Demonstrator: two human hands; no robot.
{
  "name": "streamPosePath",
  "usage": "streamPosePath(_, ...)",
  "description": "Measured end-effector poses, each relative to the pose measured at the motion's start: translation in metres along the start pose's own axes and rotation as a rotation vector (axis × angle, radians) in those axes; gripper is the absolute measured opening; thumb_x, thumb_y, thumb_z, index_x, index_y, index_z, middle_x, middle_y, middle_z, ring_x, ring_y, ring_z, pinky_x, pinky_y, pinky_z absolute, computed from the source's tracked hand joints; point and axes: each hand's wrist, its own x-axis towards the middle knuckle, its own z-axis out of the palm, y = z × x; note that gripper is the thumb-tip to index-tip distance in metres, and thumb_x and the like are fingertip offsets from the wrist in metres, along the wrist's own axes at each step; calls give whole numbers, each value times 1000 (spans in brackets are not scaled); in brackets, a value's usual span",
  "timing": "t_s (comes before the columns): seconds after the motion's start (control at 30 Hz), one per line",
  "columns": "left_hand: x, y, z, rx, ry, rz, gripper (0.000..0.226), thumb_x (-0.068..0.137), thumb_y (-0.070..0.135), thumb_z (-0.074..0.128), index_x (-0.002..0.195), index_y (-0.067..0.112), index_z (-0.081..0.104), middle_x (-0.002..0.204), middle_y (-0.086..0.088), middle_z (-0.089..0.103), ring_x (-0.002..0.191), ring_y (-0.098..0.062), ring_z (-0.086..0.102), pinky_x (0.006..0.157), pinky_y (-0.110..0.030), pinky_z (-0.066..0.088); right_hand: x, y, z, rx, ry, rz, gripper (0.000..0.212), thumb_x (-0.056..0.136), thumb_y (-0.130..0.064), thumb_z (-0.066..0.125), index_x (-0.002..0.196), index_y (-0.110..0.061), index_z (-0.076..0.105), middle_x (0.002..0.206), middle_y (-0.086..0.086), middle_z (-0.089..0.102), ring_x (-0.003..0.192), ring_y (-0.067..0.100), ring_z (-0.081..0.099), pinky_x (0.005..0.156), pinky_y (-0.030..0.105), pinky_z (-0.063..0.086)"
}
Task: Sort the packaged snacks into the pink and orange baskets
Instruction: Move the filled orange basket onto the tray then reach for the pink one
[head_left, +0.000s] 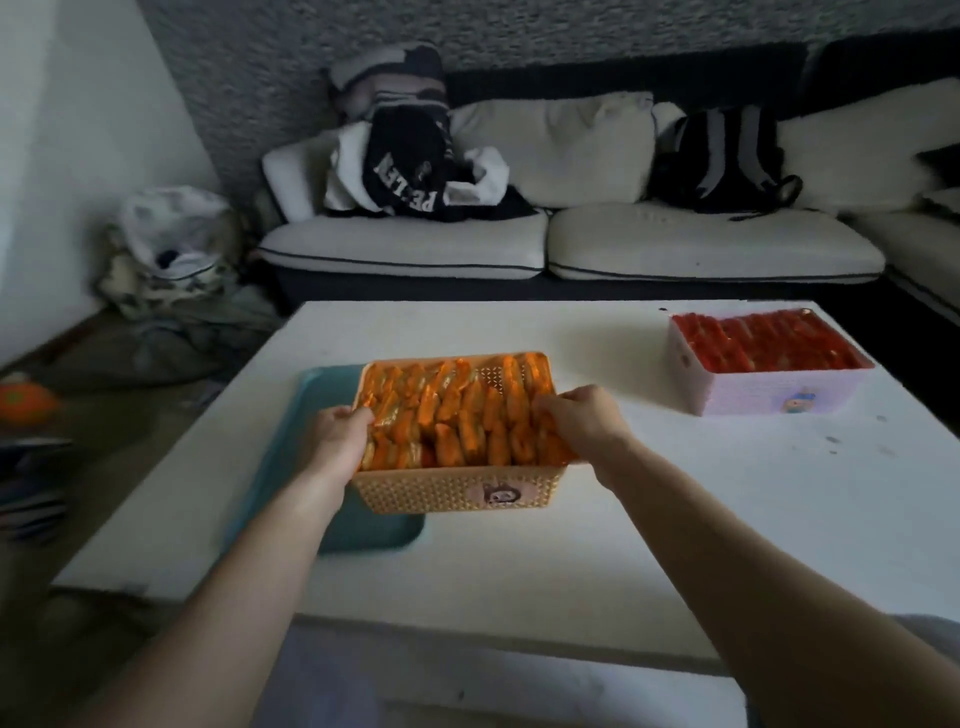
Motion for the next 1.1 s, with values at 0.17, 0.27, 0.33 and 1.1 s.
streamPosePath(0.17,43,-30,-61,-69,146,-38,27,95,19,62,69,20,62,80,-7,66,85,-29,62,83,-43,52,23,-39,89,46,-103,36,31,96,-26,51,96,-1,70,91,12,74,77,23,72,57,32,62)
streamPosePath(0.27,71,-36,-71,-41,163,-42,18,94,16,62,76,21,61,89,-6,66,92,-28,59,84,-38,46,41,-51,130,65,-91,66,29,98,-22,44,100,-1,65,96,15,72,83,27,72,60,35,63)
streamPosePath(0.33,89,-38,-69,6,143,-39,3,92,22,62,94,20,64,102,-5,65,103,-30,57,93,-39,47,54,-55,147,85,-71,76,29,99,-21,43,100,-2,64,96,16,71,84,29,72,66,40,64)
streamPosePath(1.1,134,-20,0,285,188,294,47,97,29,61,143,21,52,162,-3,27,145,-28,37,112,-48,42,127,-32,153,-50,-36,-196,28,94,-21,47,84,-3,65,79,14,59,75,31,55,67,42,50)
